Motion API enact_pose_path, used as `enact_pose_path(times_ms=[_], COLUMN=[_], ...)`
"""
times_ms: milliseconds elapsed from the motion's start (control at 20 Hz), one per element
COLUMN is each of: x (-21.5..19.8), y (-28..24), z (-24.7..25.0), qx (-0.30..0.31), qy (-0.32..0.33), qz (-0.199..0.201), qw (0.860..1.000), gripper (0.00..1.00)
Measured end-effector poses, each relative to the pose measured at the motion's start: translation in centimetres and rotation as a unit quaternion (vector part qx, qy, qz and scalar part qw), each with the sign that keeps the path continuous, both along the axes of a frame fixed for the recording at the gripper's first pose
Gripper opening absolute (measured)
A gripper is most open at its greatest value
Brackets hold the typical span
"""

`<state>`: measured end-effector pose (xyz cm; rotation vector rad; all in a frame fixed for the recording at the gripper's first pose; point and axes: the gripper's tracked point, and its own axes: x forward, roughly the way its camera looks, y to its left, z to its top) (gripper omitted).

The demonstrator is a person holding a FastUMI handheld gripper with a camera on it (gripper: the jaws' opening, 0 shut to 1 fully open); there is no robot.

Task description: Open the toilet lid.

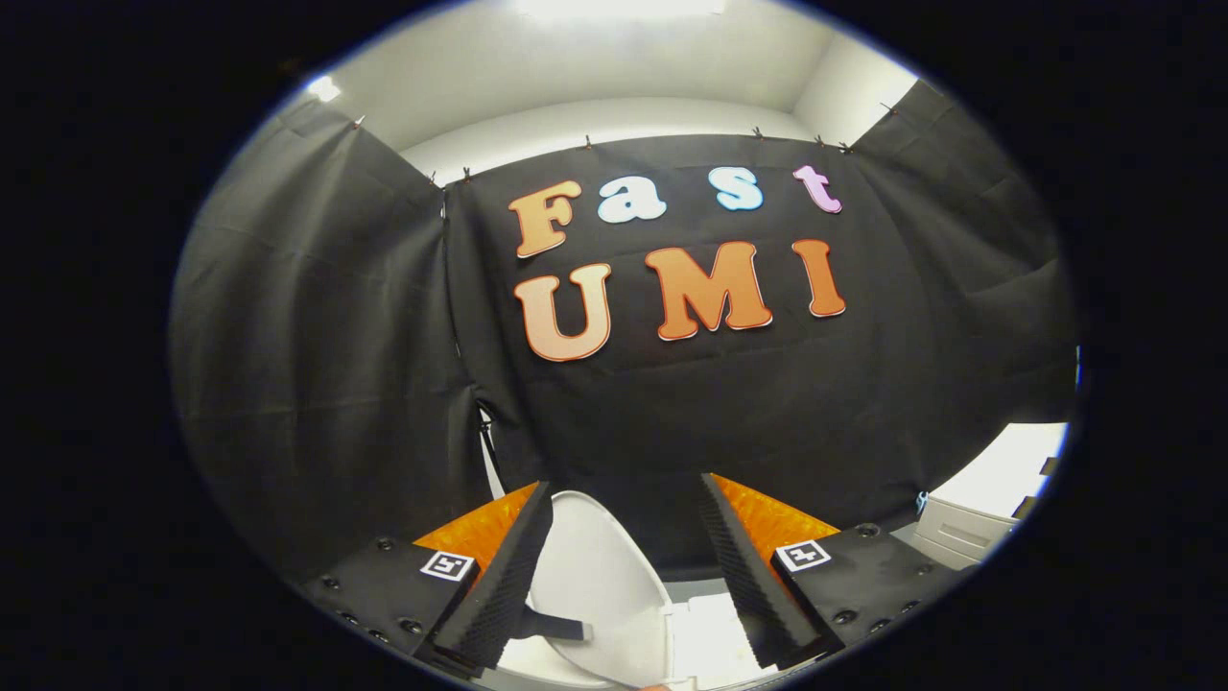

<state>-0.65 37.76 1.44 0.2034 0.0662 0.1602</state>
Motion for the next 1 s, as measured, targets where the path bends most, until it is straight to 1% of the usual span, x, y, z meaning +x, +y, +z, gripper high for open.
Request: enact_pose_path(times_ms=[100,250,350,500,700,850,1000], x=[0.4,0.7,1.1,1.6,1.5,1.1,0.9], y=[-2.2,-6.0,-9.2,-14.5,-20.7,-24.2,-25.6], z=[1.6,3.2,4.5,5.9,7.5,8.4,8.4], qx=[0.010,-0.007,-0.013,-0.018,-0.052,-0.080,-0.071], qy=[-0.001,0.002,-0.005,-0.013,-0.027,-0.035,-0.022], qz=[-0.004,-0.007,-0.021,-0.051,-0.075,-0.086,-0.084], qw=[1.000,1.000,1.000,0.998,0.995,0.992,0.994], gripper=[0.98,0.98,0.98,0.98,0.98,0.98,0.98])
